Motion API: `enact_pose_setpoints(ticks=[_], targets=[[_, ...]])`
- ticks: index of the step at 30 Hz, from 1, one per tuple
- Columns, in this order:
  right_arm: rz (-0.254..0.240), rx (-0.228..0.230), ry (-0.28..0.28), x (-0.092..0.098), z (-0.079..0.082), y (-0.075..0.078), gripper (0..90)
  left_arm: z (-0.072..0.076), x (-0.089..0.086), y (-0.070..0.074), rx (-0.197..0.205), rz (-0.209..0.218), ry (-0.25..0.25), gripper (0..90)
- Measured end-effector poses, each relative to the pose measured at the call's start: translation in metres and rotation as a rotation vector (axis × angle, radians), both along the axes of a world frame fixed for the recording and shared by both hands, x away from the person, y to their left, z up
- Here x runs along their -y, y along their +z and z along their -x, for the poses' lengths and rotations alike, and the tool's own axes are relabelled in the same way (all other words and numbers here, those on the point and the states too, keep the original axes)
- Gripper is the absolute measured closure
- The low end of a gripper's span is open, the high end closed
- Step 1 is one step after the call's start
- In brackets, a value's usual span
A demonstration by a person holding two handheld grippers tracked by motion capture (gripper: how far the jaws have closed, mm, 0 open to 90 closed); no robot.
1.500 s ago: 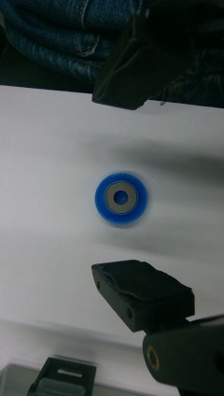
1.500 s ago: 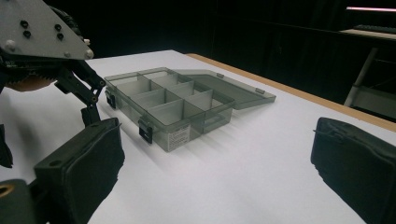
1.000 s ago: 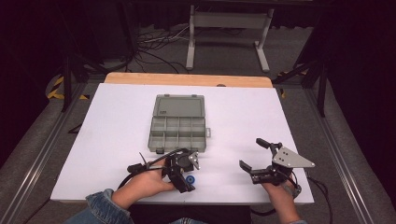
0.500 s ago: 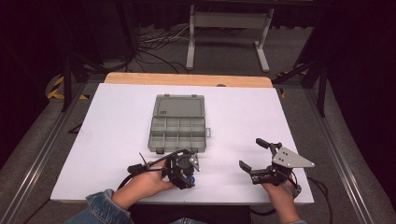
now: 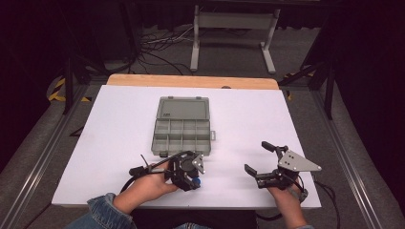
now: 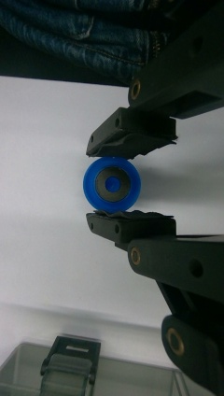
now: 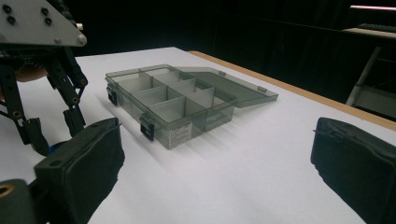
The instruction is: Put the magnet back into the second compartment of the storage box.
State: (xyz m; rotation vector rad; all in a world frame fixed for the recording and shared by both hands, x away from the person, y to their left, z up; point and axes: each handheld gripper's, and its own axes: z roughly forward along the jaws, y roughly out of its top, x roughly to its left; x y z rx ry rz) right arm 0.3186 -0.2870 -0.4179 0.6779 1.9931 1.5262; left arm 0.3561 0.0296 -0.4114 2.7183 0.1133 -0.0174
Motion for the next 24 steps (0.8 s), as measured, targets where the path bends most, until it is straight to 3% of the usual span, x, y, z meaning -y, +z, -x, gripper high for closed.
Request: enact_pose_setpoints(ticks=[24], targets=[[-0.001,-0.002,-0.002,0.000,0.000,0.000,3.0,0.008,-0.008,0.036,0.031,0.067,-0.001,62.4]])
